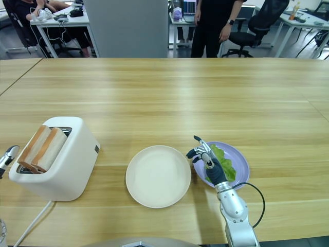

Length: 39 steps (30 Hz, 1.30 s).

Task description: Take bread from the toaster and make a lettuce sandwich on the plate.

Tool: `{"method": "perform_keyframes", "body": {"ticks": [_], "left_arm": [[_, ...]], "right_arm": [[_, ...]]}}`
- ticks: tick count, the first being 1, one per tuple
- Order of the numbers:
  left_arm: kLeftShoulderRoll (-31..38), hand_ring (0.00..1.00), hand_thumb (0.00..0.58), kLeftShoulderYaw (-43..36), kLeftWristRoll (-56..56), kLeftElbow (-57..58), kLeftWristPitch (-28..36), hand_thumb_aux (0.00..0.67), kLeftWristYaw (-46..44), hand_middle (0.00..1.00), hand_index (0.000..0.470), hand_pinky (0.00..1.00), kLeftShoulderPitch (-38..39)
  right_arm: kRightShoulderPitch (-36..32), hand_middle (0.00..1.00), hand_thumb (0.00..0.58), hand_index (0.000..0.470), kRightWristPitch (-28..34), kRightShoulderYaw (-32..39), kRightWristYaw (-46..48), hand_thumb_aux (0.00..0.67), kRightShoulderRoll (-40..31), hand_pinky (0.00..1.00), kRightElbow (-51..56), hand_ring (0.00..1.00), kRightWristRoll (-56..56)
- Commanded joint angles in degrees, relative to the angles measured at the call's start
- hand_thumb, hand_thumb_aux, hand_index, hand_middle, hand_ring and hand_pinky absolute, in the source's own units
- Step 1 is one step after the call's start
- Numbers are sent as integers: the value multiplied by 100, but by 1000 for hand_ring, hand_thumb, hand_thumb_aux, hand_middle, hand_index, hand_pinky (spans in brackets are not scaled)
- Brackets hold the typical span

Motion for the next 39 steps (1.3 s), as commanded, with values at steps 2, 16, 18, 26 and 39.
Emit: {"method": "perform_keyframes", "body": {"ticks": [2,16,18,26,39], "left_arm": [[-10,0,489,-337,129,413,24,405,-84,0,278,0,62],[-37,0,0,-246,-78,572,144,0,48,0,0,0,69],[-24,0,0,-76,-46,499,203,0,141,0,0,0,48],[-64,0,0,-62,-3,188,292,0,89,0,0,0,-108],[-114,0,0,-659,217,322,248,0,95,0,0,0,-121]], "right_arm": [[10,475,0,0,21,-72,-9,0,-13,475,-42,475,-16],[11,475,0,0,17,-135,-2,0,-55,475,84,475,-35],[4,475,0,0,24,-134,-1,0,-60,475,93,475,-32],[-19,475,0,0,28,-142,-4,0,-70,475,127,475,-33],[-95,475,0,0,35,-160,3,0,-83,475,172,475,-24]]}}
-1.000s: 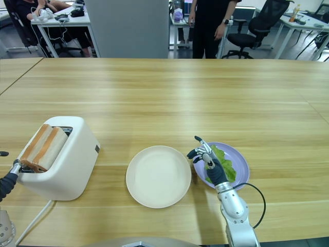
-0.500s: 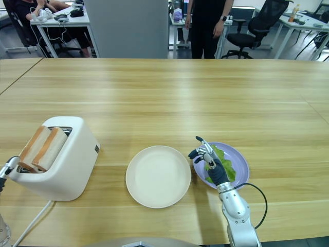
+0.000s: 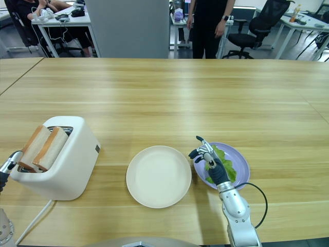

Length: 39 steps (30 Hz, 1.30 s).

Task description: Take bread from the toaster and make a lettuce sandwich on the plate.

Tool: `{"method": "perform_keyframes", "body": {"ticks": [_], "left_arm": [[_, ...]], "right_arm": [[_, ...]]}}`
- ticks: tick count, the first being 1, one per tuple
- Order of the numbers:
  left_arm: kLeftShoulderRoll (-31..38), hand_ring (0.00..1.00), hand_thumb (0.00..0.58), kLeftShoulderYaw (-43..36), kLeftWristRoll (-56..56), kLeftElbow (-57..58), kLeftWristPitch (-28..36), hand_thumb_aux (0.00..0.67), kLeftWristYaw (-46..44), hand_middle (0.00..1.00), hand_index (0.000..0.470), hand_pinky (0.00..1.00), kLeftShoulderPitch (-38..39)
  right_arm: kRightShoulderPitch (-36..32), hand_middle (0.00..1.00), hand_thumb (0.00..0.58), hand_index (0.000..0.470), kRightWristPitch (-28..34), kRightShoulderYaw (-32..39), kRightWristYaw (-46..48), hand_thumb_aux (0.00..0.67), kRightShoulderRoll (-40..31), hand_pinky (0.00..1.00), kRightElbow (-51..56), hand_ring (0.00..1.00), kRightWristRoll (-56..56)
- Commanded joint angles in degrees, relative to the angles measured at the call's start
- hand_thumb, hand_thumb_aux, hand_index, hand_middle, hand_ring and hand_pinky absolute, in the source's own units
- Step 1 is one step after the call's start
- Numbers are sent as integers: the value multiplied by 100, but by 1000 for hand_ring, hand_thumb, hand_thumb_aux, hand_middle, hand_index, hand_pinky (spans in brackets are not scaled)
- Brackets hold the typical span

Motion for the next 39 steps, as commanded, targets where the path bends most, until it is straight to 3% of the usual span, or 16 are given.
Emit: {"method": "perform_keyframes", "body": {"ticks": [1,7,9,10,11,13,14,15,16,26,30,34,35,36,37,39], "left_arm": [[0,0,0,-200,98,167,3,0,-17,0,0,0,-33],[55,0,0,-367,102,611,-82,0,55,0,0,0,-43],[58,0,152,-400,85,739,-104,95,98,0,65,0,-38],[64,0,152,-406,77,775,-112,95,119,0,65,0,-35],[66,0,294,-396,55,797,-113,200,137,0,137,0,-32],[63,0,248,-364,1,823,-109,163,178,0,112,0,-37],[71,0,160,-340,-29,835,-106,100,190,0,69,0,-46],[80,0,160,-320,-52,841,-103,100,205,0,69,0,-53],[78,0,0,-294,-103,844,-108,0,220,0,0,0,-63],[44,0,0,-244,-587,938,-164,0,217,0,0,0,-86],[52,0,66,-228,-708,1026,-160,39,261,0,27,0,-90],[56,0,49,-211,-677,898,-140,29,279,0,20,0,-34],[62,0,71,-225,-651,873,-133,42,274,0,29,0,-18],[65,0,148,-241,-630,850,-133,92,273,0,63,0,1],[78,0,148,-266,-600,826,-140,92,266,0,63,0,24],[94,0,474,-309,-517,763,-171,384,286,0,263,0,78]], "right_arm": [[-58,475,0,0,41,-72,1,0,-25,475,95,475,-19],[-60,471,0,0,51,-98,-16,0,-17,471,96,471,-10],[-63,471,0,0,50,-110,-14,0,-22,471,96,471,-3],[-63,471,0,0,48,-117,-13,0,-25,471,96,471,0],[-64,471,0,0,46,-130,-12,0,-30,471,103,471,7],[-72,471,0,0,42,-146,-9,0,-30,471,123,471,10],[-73,471,0,0,37,-151,-8,0,-27,471,135,471,6],[-69,471,0,0,31,-153,-8,0,-23,471,144,471,1],[-64,471,0,0,25,-155,-6,0,-19,471,151,471,-4],[-66,475,0,0,6,-179,3,0,-16,475,164,475,-2],[-63,475,0,0,9,-193,4,0,-20,475,158,475,10],[-55,475,0,0,16,-206,15,0,-25,475,122,475,32],[-54,471,0,0,20,-209,17,0,-25,471,112,471,38],[-50,475,0,0,20,-212,19,0,-25,475,103,475,43],[-48,475,0,0,20,-214,21,0,-25,475,97,475,46],[-50,475,0,0,19,-218,26,0,-27,475,95,475,52]]}}
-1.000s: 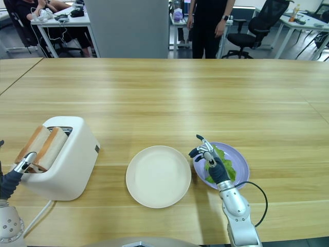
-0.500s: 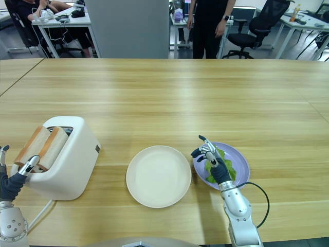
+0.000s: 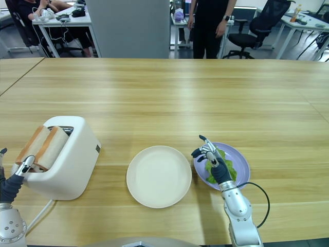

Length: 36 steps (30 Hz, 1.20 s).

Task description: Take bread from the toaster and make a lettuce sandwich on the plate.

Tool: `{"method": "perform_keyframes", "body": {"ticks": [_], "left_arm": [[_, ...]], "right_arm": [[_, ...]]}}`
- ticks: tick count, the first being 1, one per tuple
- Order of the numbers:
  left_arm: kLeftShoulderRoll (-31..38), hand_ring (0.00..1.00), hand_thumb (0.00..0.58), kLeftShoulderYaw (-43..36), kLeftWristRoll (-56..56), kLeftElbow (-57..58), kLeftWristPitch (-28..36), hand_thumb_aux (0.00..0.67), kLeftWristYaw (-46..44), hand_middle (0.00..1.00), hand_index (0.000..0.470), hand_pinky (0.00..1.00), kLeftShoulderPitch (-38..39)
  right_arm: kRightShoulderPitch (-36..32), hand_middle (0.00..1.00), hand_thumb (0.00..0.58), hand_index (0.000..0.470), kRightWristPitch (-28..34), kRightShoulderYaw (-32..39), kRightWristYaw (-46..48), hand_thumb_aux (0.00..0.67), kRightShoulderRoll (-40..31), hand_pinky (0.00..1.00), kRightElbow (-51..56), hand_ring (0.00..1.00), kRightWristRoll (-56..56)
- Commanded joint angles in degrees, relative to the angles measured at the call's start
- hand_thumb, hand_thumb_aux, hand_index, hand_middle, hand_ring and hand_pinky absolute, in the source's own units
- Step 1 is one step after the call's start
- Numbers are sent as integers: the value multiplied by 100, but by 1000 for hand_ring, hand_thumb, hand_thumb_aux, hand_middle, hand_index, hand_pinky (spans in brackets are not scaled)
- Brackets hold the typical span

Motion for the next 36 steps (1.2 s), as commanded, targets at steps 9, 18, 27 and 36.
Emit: {"method": "perform_keyframes", "body": {"ticks": [9,18,27,36], "left_arm": [[-23,27,580,-181,319,-428,-13,670,-112,27,460,27,240],[-65,27,580,-232,233,-581,-87,670,-219,27,460,27,224],[36,86,285,-488,651,-732,-147,192,-471,86,132,86,418],[133,98,434,-470,1013,-946,-128,334,-715,98,229,98,670]], "right_arm": [[9,475,0,0,20,-113,33,0,-33,475,-6,475,47],[-23,475,0,0,16,-112,34,0,-14,475,24,475,42],[-30,475,0,0,59,-122,50,0,-19,475,-31,475,69],[-82,471,0,0,89,-213,52,0,-49,471,-84,471,166]]}}
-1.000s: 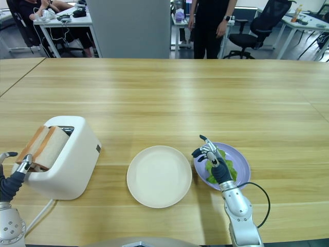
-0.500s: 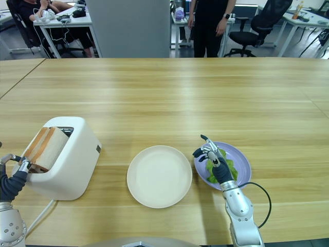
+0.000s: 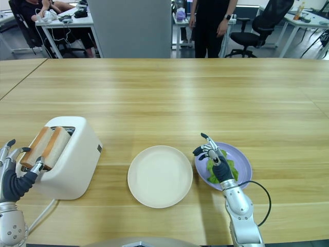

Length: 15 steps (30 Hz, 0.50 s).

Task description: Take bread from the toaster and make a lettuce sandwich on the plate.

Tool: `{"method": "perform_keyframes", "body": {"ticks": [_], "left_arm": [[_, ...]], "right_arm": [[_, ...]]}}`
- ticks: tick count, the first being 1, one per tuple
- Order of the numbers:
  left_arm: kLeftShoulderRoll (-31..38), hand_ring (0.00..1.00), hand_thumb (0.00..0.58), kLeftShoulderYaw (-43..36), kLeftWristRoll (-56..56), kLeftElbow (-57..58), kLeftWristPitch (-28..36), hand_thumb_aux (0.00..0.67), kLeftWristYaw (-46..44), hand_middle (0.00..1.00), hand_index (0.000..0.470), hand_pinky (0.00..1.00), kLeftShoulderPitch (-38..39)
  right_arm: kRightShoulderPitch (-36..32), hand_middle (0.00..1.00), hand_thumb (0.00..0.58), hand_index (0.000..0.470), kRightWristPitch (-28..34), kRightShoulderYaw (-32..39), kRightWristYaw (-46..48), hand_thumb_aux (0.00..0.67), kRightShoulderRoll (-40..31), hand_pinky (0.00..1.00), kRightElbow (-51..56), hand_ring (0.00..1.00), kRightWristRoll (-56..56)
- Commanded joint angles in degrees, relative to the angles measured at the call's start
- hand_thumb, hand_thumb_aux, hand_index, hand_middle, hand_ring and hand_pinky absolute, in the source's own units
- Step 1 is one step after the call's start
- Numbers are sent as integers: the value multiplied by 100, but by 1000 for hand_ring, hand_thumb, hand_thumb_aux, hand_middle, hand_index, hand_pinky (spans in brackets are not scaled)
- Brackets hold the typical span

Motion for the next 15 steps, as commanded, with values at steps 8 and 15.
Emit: {"method": "perform_keyframes", "body": {"ticks": [8,15], "left_arm": [[23,94,458,248,37,110,167,363,-167,94,249,94,73],[-59,94,112,452,-26,-202,105,68,7,94,47,94,-107]], "right_arm": [[-48,467,0,0,128,-184,38,0,-25,467,-54,467,146],[-58,471,0,0,108,-181,26,0,-24,471,19,471,124]]}}
